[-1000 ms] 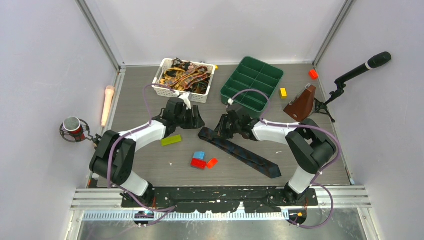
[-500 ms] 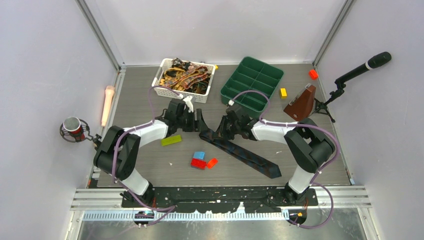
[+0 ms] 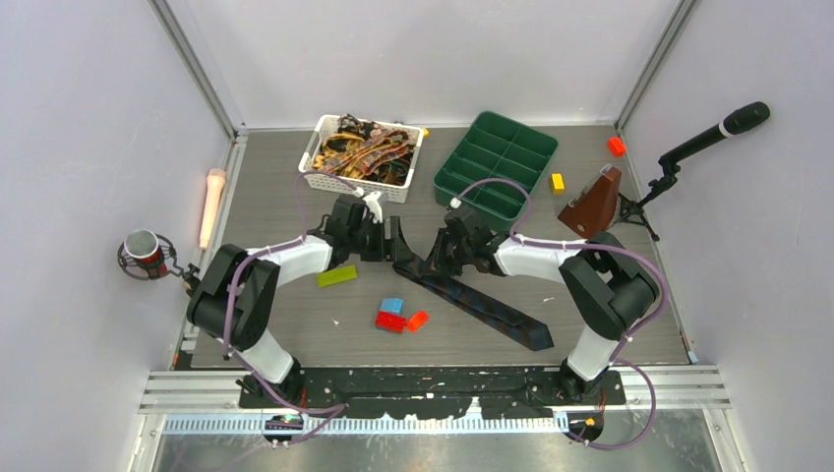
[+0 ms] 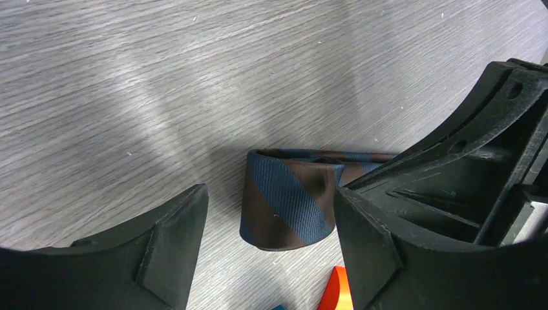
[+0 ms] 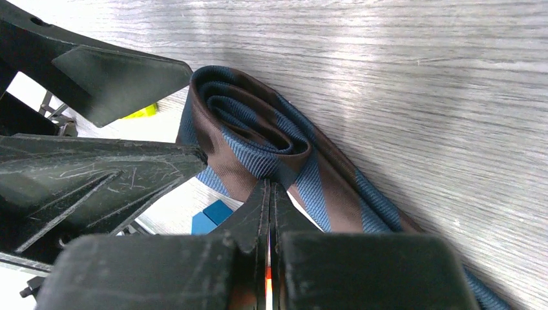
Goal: Roll the ties
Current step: Roll the tie at the center of the board.
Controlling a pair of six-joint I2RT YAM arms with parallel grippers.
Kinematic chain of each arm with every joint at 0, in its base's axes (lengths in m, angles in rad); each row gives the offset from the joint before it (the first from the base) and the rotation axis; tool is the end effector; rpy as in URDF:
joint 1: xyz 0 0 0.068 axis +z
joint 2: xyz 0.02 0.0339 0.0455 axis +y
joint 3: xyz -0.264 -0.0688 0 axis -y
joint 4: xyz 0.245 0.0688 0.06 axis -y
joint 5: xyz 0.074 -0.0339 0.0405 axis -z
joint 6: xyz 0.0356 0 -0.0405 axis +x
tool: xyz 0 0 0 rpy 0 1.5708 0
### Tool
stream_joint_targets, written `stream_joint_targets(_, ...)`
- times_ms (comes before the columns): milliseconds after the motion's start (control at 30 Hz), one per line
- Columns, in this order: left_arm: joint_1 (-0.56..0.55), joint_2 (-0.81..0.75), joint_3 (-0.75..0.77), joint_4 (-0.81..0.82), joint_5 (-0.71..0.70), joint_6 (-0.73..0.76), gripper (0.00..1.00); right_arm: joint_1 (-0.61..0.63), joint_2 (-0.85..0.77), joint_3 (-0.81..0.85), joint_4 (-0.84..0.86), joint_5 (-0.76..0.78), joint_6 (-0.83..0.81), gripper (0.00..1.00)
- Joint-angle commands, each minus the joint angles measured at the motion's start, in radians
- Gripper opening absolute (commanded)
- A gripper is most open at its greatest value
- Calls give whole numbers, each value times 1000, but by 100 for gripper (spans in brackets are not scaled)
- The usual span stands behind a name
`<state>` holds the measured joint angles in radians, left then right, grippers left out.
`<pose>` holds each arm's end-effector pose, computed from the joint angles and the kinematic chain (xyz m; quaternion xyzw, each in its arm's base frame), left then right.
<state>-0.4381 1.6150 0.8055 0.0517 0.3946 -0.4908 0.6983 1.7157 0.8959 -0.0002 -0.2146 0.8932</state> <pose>0.2855 -0.1489 0.1678 0.0537 0.9024 -0.3346 0.2660 0.2581 0.2266 0.1570 0.0509 0.9244 0.3301 0.1839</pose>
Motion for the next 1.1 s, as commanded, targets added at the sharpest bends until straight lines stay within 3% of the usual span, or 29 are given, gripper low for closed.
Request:
stream_joint_targets(0,4,9,-3,55,44,-7,74,4,1,33,-43,33,-15,0)
stream_joint_targets(633,1,65,-11,84,131,-20,67,4,0,31,-53,45,-13,0)
stream_joint_targets(1067,-10,102,8,93,142,-25,46,4,-6,25,-49,48,-13,0)
